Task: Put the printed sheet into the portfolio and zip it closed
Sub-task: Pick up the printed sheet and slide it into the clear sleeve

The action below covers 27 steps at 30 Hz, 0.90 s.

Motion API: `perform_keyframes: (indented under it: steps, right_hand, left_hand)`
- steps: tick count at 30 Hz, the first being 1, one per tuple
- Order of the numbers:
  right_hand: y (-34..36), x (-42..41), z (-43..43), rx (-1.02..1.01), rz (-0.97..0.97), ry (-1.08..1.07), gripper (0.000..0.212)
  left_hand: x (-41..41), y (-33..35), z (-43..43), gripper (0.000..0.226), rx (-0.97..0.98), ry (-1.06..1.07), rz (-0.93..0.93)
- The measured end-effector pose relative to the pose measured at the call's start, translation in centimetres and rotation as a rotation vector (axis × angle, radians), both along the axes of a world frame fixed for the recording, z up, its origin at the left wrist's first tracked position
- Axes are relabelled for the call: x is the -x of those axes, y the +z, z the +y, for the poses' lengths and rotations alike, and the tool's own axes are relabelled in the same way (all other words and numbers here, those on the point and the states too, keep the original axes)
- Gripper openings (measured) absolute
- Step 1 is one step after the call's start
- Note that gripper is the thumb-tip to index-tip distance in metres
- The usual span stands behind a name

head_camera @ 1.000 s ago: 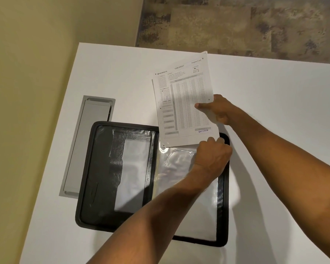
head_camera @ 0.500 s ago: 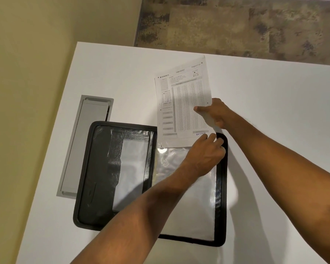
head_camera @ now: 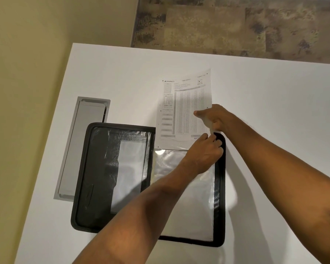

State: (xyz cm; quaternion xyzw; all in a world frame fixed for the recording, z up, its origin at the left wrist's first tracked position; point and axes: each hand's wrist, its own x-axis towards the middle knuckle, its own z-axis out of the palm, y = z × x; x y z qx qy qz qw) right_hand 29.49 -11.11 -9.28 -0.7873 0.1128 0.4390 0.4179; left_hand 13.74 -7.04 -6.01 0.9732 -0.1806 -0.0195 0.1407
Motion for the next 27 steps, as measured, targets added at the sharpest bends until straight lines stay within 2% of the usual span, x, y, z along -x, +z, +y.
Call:
perform_keyframes:
  steps: [6,11,14,20,23,27]
  right_hand:
    - [0.0,0.4,0.6,0.028,-0.066,0.005,0.059]
    - [-0.3,0.3,0.3,0.112,-0.032,0.057,0.083]
    - [-0.3,0.2,0.4,0.152,-0.009,0.073,0.082]
    - [-0.8,0.9,-0.6,0.09,-0.022,0.077,0.09]
    - [-0.8,0.4,-0.6,0.076,0.059,0.058,0.109]
    - [0.2,-0.3,0.8,0.211,0.09,0.113,0.087]
  left_hand:
    - [-0.5,-1.4,0.1,0.017,0.03,0.097,-0.038]
    - [-0.3,-2.1,-0.3,0.013,0.004,0.053,-0.043]
    - [-0.1,-2.5,-0.2,0.009,-0.014,0.023,-0.07]
    - [0.0,-3.4,0.1,0.013,0.008,0.022,-0.081]
    - [0.2,-3.7,0.2,0.014,0.023,0.017,-0.079]
    - [-0.3,-3.4,0.4,0.014,0.046,0.027,-0.054]
